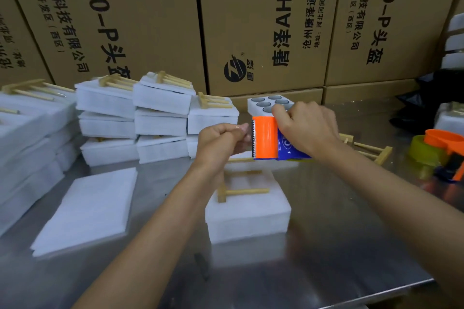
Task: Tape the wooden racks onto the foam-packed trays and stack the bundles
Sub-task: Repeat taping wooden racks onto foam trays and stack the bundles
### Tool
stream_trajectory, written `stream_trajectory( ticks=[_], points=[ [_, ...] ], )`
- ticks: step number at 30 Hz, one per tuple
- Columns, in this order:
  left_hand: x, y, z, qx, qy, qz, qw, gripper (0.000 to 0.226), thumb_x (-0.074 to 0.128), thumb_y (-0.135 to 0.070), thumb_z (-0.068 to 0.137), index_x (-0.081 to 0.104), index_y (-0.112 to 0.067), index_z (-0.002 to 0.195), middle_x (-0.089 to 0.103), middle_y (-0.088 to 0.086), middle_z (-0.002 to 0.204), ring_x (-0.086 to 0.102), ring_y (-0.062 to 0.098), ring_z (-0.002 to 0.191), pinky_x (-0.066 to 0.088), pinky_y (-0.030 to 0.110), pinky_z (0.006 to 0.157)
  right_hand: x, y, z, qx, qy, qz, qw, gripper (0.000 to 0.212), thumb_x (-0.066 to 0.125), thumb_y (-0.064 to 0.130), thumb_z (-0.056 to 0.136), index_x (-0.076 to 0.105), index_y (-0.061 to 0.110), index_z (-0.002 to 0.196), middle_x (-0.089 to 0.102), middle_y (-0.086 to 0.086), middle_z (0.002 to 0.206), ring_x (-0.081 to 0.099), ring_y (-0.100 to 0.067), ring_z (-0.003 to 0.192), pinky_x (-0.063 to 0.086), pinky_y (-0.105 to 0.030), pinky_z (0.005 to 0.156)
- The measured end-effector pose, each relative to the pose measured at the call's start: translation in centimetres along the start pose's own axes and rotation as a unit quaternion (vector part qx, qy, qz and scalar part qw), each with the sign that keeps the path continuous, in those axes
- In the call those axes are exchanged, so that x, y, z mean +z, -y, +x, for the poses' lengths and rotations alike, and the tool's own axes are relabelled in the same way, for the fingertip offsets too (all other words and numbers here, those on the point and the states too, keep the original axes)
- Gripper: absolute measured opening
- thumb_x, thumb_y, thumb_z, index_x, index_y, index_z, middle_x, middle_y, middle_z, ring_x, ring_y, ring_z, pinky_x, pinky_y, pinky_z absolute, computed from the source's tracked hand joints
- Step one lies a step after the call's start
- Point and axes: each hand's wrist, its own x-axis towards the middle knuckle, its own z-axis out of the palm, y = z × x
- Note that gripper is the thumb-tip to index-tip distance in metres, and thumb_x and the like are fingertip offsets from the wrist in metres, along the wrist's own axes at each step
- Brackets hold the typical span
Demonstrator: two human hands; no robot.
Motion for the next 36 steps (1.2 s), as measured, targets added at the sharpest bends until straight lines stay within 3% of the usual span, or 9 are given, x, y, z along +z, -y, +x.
stream_trajectory(
  ticks=[6,10,13,17,22,27,29,33,36],
  points=[
    [-12.8,-1.9,2.6,-0.023,-0.168,-0.065,0.983,0.002,0.063,-0.005,0.093,0.064,-0.005,0.091,0.064,-0.001,0.054,0.066,0.01,0.052,0.057,0.021,0.056,-0.4,-6.2,1.6,0.008,0.12,-0.128,0.984,0.054,0.024,0.057,0.093,0.048,0.019,0.064,0.045,0.0,0.062,0.045,-0.027,0.067,0.029,-0.034,0.061],
    [-18.3,0.9,2.3,-0.097,-0.153,-0.054,0.982,0.007,0.065,-0.01,0.092,0.064,-0.004,0.095,0.063,0.005,0.069,0.067,0.011,0.053,0.057,0.021,0.053,0.2,-10.9,1.7,0.0,0.234,-0.172,0.957,0.062,0.012,0.067,0.087,0.057,0.024,0.082,0.058,-0.004,0.082,0.051,-0.023,0.073,0.028,-0.033,0.06],
    [-17.6,2.9,2.1,-0.115,-0.138,-0.074,0.981,0.008,0.067,-0.007,0.09,0.068,-0.001,0.095,0.063,0.004,0.069,0.065,0.011,0.057,0.058,0.021,0.055,1.6,-11.3,2.0,-0.004,0.257,-0.186,0.948,0.062,0.015,0.065,0.09,0.059,0.023,0.08,0.057,0.0,0.075,0.049,-0.014,0.066,0.025,-0.031,0.055],
    [-15.9,5.0,1.6,-0.14,-0.117,-0.011,0.983,0.007,0.06,0.008,0.09,0.067,0.006,0.087,0.069,0.01,0.087,0.061,0.016,0.074,0.056,0.017,0.052,2.6,-12.2,2.2,0.014,0.263,-0.201,0.944,0.06,0.024,0.066,0.093,0.057,0.02,0.073,0.053,0.002,0.069,0.048,-0.011,0.064,0.029,-0.032,0.059],
    [-14.4,7.1,1.2,-0.146,-0.104,0.038,0.983,0.003,0.071,0.005,0.084,0.07,0.007,0.083,0.067,0.011,0.074,0.066,0.011,0.056,0.057,0.018,0.056,2.9,-14.7,2.6,-0.006,0.303,-0.236,0.923,0.057,0.023,0.069,0.091,0.058,0.025,0.085,0.058,0.003,0.078,0.05,-0.01,0.066,0.029,-0.029,0.056],
    [-11.4,10.2,0.8,-0.136,-0.113,0.209,0.962,0.019,0.08,-0.004,0.08,0.06,-0.005,0.08,0.063,0.01,0.067,0.056,0.017,0.047,0.047,0.021,0.044,4.3,-15.5,1.8,-0.009,0.268,-0.237,0.934,0.06,0.022,0.069,0.091,0.057,0.025,0.071,0.055,0.006,0.068,0.05,-0.009,0.064,0.027,-0.028,0.053],
    [-10.2,11.0,0.7,-0.099,-0.11,0.286,0.947,0.016,0.077,-0.007,0.082,0.061,-0.011,0.084,0.066,0.005,0.075,0.062,0.021,0.063,0.048,0.026,0.056,4.6,-15.2,1.7,-0.015,0.264,-0.239,0.934,0.058,0.023,0.068,0.091,0.056,0.025,0.071,0.056,0.005,0.067,0.05,-0.009,0.063,0.026,-0.027,0.053],
    [-9.2,11.9,-0.1,-0.024,-0.038,0.405,0.913,0.008,0.067,-0.019,0.09,0.069,-0.026,0.095,0.071,0.002,0.109,0.058,0.027,0.112,0.047,0.04,0.097,4.9,-15.0,1.6,-0.013,0.259,-0.25,0.933,0.057,0.025,0.067,0.091,0.056,0.024,0.069,0.053,0.005,0.066,0.047,-0.009,0.061,0.026,-0.028,0.053],
    [-9.8,11.8,-0.4,-0.041,-0.03,0.551,0.833,0.034,0.054,-0.04,0.097,0.063,-0.034,0.129,0.036,0.002,0.158,0.026,0.031,0.142,0.026,0.043,0.115,5.0,-14.9,1.5,-0.01,0.254,-0.251,0.934,0.057,0.025,0.066,0.091,0.055,0.024,0.067,0.052,0.005,0.065,0.046,-0.009,0.06,0.028,-0.029,0.055]
  ],
)
